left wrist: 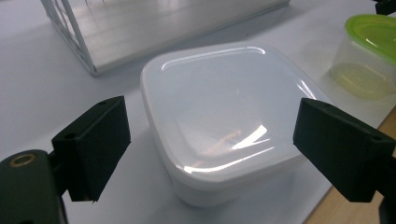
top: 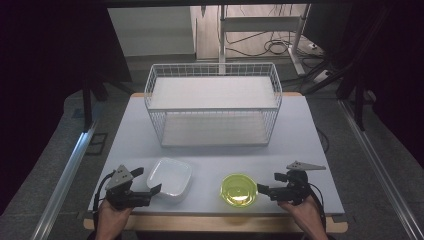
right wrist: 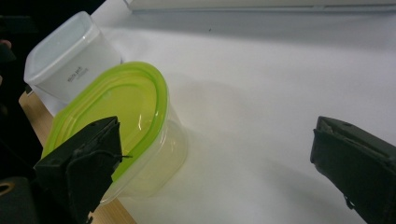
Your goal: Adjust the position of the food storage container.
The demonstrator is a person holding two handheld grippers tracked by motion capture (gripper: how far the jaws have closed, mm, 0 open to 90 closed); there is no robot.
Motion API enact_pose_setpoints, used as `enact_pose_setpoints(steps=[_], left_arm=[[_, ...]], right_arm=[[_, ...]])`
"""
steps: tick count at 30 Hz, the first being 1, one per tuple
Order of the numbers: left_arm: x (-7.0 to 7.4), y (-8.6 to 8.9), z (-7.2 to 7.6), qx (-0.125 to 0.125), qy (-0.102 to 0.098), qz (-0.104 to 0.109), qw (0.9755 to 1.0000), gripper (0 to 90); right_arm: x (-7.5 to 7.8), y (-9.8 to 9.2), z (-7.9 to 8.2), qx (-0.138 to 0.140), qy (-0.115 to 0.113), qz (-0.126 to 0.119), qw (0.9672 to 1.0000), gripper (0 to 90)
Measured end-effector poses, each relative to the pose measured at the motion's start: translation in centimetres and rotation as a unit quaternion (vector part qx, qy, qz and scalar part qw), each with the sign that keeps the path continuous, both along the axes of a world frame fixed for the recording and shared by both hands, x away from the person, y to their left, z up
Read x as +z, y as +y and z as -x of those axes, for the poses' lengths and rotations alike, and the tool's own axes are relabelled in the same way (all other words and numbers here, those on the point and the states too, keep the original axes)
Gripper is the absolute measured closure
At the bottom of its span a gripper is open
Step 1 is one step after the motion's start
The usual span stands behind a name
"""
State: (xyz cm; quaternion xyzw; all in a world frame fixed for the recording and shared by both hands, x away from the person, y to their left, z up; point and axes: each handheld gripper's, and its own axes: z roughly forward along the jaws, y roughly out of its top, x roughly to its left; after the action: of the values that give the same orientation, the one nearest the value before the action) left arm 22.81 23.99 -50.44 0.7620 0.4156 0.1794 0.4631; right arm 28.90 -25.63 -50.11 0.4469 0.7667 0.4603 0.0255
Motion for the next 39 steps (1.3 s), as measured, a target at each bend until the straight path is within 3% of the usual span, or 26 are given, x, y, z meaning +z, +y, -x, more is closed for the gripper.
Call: enact_pose_setpoints(steps=[2, 5, 10, 22, 34, 39], left_arm=[[-0.1, -0.1, 0.0, -0.005, 0.006, -0.006, 0.9999, 9.9], [-0.1, -0.5, 0.2, -0.007, -0.006, -0.025, 0.9996, 8.6], [-0.2, -0.9, 0.3, -0.007, -0.023, -0.030, 0.9993, 6.3], [-0.2, -0.7, 0.4, -0.006, -0.032, -0.028, 0.9991, 6.1], [-0.1, -0.6, 0.3, -0.001, -0.021, -0.021, 0.9995, 6.5], [-0.2, -0.6, 0.3, 0.001, -0.017, -0.019, 0.9997, 6.7]], right_arm=[[-0.1, 0.1, -0.1, 0.002, 0.005, 0.013, 0.9999, 3.4], [0.1, 0.3, -0.1, 0.002, 0.002, 0.027, 0.9996, 6.3], [0.5, 0.5, 0.1, -0.002, -0.011, 0.044, 0.9990, 16.4], [2.2, 1.1, 1.0, 0.009, -0.063, 0.078, 0.9949, 47.9], [3.9, 4.6, 3.2, 0.085, -0.105, 0.103, 0.9854, 87.0], [3.9, 6.2, 3.9, 0.119, -0.104, 0.105, 0.9818, 89.7]])
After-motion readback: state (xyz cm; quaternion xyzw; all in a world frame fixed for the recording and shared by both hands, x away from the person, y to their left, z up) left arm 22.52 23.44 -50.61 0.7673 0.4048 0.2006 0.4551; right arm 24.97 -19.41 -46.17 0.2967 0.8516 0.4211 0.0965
